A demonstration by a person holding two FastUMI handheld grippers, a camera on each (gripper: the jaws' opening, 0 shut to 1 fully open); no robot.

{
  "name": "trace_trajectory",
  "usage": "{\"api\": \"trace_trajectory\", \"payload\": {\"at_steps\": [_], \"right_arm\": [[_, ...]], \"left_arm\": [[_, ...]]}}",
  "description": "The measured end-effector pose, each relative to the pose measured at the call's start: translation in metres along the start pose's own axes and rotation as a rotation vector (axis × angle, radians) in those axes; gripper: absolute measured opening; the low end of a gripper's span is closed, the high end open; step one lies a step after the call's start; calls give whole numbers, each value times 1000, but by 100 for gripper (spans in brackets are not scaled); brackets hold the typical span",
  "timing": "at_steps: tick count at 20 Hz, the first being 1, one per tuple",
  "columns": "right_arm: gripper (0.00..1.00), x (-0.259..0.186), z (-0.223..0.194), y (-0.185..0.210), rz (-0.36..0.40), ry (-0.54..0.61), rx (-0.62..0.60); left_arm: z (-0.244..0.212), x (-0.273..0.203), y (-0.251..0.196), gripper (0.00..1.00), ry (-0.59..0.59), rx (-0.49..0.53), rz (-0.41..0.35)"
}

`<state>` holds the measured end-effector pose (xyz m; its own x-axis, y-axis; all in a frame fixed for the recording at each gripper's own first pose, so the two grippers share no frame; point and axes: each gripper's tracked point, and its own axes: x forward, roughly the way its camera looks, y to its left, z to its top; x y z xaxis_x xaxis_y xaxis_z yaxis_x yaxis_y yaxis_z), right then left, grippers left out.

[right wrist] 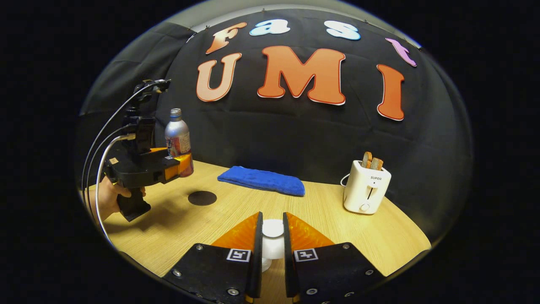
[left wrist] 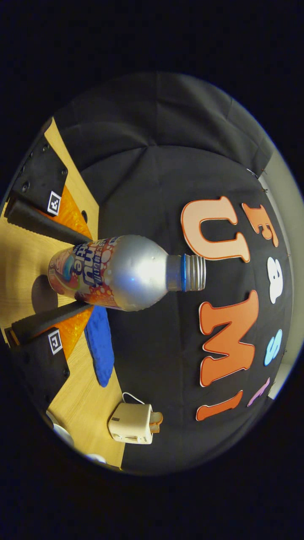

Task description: Open the teacup lid with one hand, grasp the water bottle and pour water into the teacup with the other hand; after pouring, place the water bottle on the coaster and then close the teacup lid.

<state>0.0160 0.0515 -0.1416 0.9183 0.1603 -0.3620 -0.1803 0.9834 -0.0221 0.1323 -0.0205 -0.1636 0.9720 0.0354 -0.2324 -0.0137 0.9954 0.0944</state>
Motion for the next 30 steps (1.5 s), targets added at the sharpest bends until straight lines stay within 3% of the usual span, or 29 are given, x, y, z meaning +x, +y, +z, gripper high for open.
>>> {"api": "trace_trajectory", "payload": {"at_steps": [4,5,10,11,16,17,19,21,22,25,30], "right_arm": [[23,1,-4,1,4,9,-1],[23,1,-5,1,6,11,0],[23,2,-11,2,15,20,16],[23,3,-12,2,15,21,18],[23,4,-14,6,25,26,13],[23,3,-14,6,26,25,10],[23,4,-14,5,24,28,11],[23,5,-16,5,22,32,18],[23,5,-16,6,24,34,21],[23,7,-18,9,26,41,27],[23,12,-29,22,50,65,28]], "left_arm": [[-27,13,-19,83,95,-70,-72],[-34,20,-21,79,122,-80,-80],[-53,27,-31,79,202,-115,-109],[-56,29,-35,83,211,-115,-120],[-82,39,-37,83,260,-101,-124],[-78,41,-36,87,251,-106,-121],[-81,40,-38,80,260,-104,-123],[-81,40,-38,86,256,-106,-132],[-87,40,-40,84,269,-102,-141],[-89,35,-42,94,289,-74,-165],[-87,19,-40,98,296,-84,-196]]}}
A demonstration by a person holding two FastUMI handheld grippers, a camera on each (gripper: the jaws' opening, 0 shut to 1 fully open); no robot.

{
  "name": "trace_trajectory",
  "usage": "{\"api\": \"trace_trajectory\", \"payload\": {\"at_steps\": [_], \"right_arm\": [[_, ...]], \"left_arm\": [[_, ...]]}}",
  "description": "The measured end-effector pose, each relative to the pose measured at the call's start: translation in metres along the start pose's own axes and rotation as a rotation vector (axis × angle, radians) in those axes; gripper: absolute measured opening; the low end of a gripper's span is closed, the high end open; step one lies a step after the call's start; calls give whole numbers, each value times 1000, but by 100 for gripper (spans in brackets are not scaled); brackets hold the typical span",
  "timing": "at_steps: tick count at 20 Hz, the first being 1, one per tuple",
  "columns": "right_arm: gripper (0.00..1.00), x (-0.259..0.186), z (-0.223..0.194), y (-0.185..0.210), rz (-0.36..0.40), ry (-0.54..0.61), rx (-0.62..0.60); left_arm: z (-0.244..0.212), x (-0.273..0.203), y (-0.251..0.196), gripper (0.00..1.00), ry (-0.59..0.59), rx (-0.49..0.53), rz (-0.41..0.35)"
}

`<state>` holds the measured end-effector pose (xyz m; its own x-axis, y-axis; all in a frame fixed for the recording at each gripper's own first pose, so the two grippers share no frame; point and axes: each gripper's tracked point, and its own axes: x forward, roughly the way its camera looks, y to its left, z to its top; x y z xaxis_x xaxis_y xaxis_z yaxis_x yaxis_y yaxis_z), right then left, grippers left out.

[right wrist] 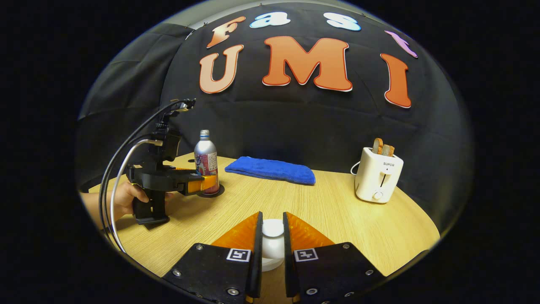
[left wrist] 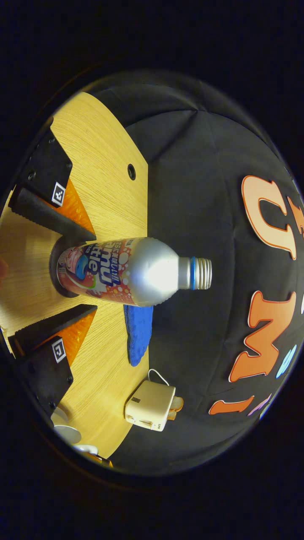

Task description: Open the teacup lid with one hand, grasp the water bottle and pour water into the teacup with the other hand; after pouring, place the water bottle on the coaster and then close the teacup lid.

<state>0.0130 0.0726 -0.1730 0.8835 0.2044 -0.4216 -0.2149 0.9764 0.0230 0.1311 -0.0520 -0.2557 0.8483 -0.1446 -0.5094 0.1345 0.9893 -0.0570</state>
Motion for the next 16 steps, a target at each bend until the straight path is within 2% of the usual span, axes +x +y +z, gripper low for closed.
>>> {"api": "trace_trajectory", "payload": {"at_steps": [1,3,5,7,8,10,11,16], "right_arm": [[23,2,-2,1,-3,4,-4],[23,6,-9,3,-7,20,-11],[23,9,-14,8,4,31,-1],[23,11,-17,11,10,35,8],[23,12,-18,13,13,36,9],[23,15,-23,15,17,42,13],[23,15,-23,17,23,42,17],[23,16,-24,20,30,34,19]], "left_arm": [[-2,-2,1,94,6,16,0],[-3,-10,-2,98,7,39,-12],[-4,-21,-5,94,4,52,-24],[-5,-32,-8,94,3,51,-35],[-5,-37,-10,98,4,45,-42],[0,-46,-12,94,-14,28,-50],[2,-50,-13,98,-20,22,-51],[13,-74,-22,98,-71,36,-58]]}}
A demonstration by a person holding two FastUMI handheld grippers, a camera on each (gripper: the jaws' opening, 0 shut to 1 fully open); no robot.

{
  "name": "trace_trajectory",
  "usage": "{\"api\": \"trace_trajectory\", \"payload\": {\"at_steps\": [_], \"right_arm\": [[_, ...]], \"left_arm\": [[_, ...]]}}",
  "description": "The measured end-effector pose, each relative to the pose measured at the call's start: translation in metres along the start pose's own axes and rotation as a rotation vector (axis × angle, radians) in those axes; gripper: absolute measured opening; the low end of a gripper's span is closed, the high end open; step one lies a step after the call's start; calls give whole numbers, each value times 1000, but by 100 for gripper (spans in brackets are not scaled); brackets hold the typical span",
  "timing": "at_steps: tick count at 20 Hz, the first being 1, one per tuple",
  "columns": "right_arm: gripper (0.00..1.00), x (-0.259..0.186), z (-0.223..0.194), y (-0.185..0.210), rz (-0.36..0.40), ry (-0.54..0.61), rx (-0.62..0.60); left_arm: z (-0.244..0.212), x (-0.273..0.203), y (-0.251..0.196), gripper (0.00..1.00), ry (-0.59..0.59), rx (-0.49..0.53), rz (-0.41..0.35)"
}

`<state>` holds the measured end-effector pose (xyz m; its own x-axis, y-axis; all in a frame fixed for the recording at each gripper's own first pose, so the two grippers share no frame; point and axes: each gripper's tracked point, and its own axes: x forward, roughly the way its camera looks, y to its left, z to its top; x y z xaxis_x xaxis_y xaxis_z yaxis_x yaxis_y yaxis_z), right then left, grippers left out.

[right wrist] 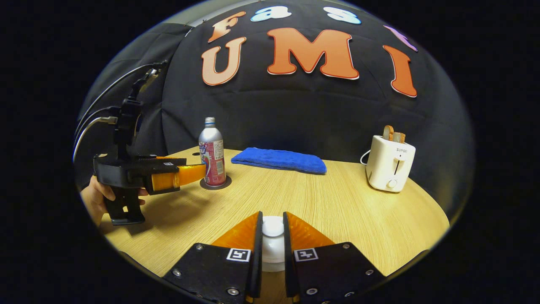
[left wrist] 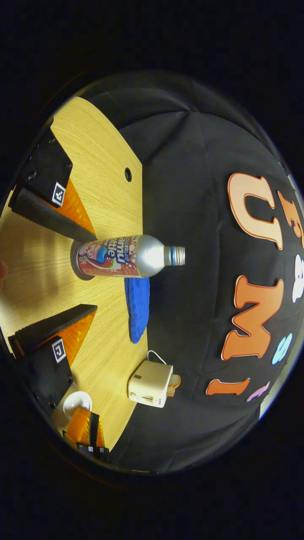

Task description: Open the teacup lid with one hand, grasp the water bottle and pour water into the teacup with the other hand; after pouring, place the water bottle on the coaster and then close the teacup lid.

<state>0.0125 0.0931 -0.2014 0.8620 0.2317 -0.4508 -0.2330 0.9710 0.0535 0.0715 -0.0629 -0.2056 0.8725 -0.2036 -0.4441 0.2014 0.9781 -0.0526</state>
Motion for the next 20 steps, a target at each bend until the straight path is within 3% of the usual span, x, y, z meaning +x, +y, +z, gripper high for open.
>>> {"api": "trace_trajectory", "payload": {"at_steps": [4,5,7,10,20], "right_arm": [[31,1,-1,-5,-23,2,-6],[35,-1,0,-8,-35,-1,-8],[54,-4,3,-6,-44,-9,-6],[64,-12,15,-8,-47,-51,0],[76,-45,91,-43,-136,-261,56]], "left_arm": [[8,-14,-7,98,-47,44,6],[11,-19,-10,98,-61,48,3],[15,-27,-20,98,-76,19,-16],[26,-38,-18,98,-109,4,3],[73,-95,6,97,-272,14,127]]}}
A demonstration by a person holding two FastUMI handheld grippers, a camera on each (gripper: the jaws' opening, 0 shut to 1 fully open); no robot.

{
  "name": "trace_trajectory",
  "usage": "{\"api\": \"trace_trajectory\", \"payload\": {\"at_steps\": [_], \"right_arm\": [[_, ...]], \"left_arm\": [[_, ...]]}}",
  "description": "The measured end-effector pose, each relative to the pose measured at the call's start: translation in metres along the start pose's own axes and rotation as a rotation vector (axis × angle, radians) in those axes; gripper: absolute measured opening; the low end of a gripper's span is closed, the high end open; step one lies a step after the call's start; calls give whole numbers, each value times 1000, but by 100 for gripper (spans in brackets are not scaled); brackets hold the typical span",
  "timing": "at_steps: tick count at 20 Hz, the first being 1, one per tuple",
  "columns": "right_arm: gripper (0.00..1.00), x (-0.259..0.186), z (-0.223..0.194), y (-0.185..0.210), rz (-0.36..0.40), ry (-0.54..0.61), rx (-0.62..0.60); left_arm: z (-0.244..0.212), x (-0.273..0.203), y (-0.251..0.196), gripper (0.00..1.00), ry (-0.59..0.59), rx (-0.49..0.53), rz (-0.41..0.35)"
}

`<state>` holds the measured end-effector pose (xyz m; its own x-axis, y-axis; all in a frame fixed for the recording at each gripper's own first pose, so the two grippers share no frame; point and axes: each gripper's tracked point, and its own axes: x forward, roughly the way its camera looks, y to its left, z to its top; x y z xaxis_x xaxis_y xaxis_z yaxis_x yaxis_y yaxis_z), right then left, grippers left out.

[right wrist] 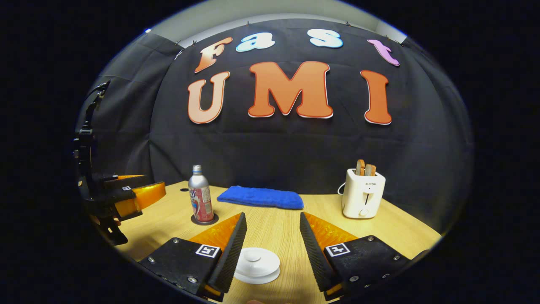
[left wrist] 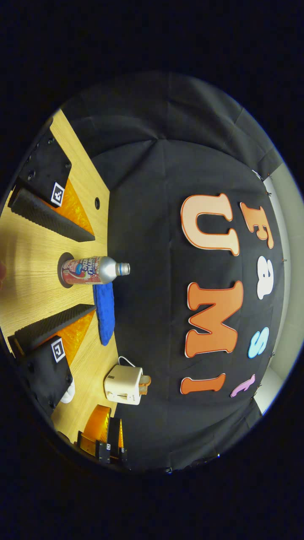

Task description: Open the teacup lid with one hand, grasp the water bottle and pour water into the teacup with the other hand; after pouring, place the water bottle on the coaster and then close the teacup lid.

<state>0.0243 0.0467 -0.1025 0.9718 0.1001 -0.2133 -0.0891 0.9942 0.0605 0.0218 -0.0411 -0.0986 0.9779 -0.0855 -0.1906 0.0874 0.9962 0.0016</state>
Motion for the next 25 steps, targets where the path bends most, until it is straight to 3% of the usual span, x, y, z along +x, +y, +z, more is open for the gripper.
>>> {"api": "trace_trajectory", "payload": {"at_steps": [3,5,7,9,13,17,18,19,21,22,25], "right_arm": [[76,-2,14,-4,-14,-34,27],[76,-6,28,-9,-28,-75,26],[76,-13,39,-7,-18,-108,34],[76,-17,50,-6,-14,-136,47],[76,-28,64,-12,-28,-193,26],[76,-36,66,-16,-38,-215,-13],[76,-37,65,-15,-36,-216,-17],[76,-39,65,-14,-32,-217,-21],[76,-39,63,-12,-22,-214,-22],[76,-41,62,-12,-19,-212,-20],[76,-44,61,-13,-18,-212,-24]], "left_arm": [[14,-15,8,94,-42,-21,19],[20,-23,17,100,-66,-14,44],[28,-31,23,97,-93,-19,70],[33,-37,27,100,-110,-26,98],[45,-48,24,97,-153,-22,103],[51,-56,20,100,-174,-28,100],[51,-56,22,94,-176,-24,104],[51,-59,24,94,-179,-19,109],[45,-62,26,100,-176,-13,110],[43,-62,27,97,-173,-14,110],[43,-65,29,100,-172,-11,116]]}}
